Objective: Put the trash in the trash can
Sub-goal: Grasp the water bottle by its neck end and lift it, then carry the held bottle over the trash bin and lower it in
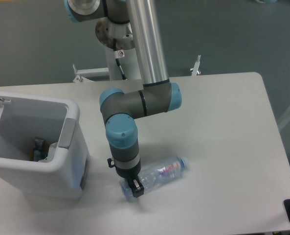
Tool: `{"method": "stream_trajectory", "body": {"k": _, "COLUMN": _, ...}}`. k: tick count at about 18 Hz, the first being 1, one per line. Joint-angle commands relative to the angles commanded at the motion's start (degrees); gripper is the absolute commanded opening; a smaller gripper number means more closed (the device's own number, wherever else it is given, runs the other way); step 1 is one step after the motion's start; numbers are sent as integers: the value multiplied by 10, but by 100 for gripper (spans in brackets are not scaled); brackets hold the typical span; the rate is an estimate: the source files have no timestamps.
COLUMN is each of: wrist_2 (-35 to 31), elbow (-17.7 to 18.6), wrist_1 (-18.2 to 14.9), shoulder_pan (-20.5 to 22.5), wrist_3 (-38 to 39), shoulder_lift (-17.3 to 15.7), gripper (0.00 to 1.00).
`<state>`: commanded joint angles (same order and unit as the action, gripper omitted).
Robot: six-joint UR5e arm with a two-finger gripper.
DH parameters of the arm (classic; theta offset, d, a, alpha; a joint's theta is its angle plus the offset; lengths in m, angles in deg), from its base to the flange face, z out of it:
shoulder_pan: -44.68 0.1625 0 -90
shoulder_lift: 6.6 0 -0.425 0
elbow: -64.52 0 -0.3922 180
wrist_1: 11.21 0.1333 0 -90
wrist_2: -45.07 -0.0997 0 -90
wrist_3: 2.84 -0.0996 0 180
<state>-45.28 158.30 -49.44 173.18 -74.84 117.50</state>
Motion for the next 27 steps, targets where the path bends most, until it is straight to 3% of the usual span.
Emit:
{"method": "stream_trajectory", "body": {"k": 6, "wrist_2": 1, "elbow": -32, "wrist_1": 0, "shoulder_pan": 31, "wrist_3": 50, "shoulder_lift": -25, "gripper": 48}}
{"method": "stream_trajectory", "body": {"k": 9, "wrist_2": 4, "elbow": -85, "wrist_1": 0, "shoulder_pan": 44, "wrist_3": 98, "shoulder_lift": -27, "gripper": 48}}
{"method": "stream_trajectory", "body": {"k": 13, "wrist_2": 47, "elbow": -161, "wrist_1": 0, "shoulder_pan": 46, "wrist_3": 247, "shoulder_lift": -29, "gripper": 48}}
{"method": "stream_trajectory", "body": {"k": 15, "wrist_2": 72, "elbow": -182, "wrist_1": 0, "shoulder_pan": 47, "wrist_3": 300, "shoulder_lift": -40, "gripper": 49}}
{"method": "stream_trajectory", "body": {"k": 18, "wrist_2": 138, "elbow": -195, "wrist_1": -1, "shoulder_pan": 46, "wrist_3": 367, "shoulder_lift": -68, "gripper": 49}}
{"method": "stream_trajectory", "body": {"k": 23, "wrist_2": 332, "elbow": -214, "wrist_1": -1, "shoulder_pan": 51, "wrist_3": 476, "shoulder_lift": -119, "gripper": 49}}
{"method": "stream_trajectory", "body": {"k": 27, "wrist_2": 423, "elbow": -221, "wrist_1": -1, "shoulder_pan": 49, "wrist_3": 497, "shoulder_lift": -155, "gripper": 49}}
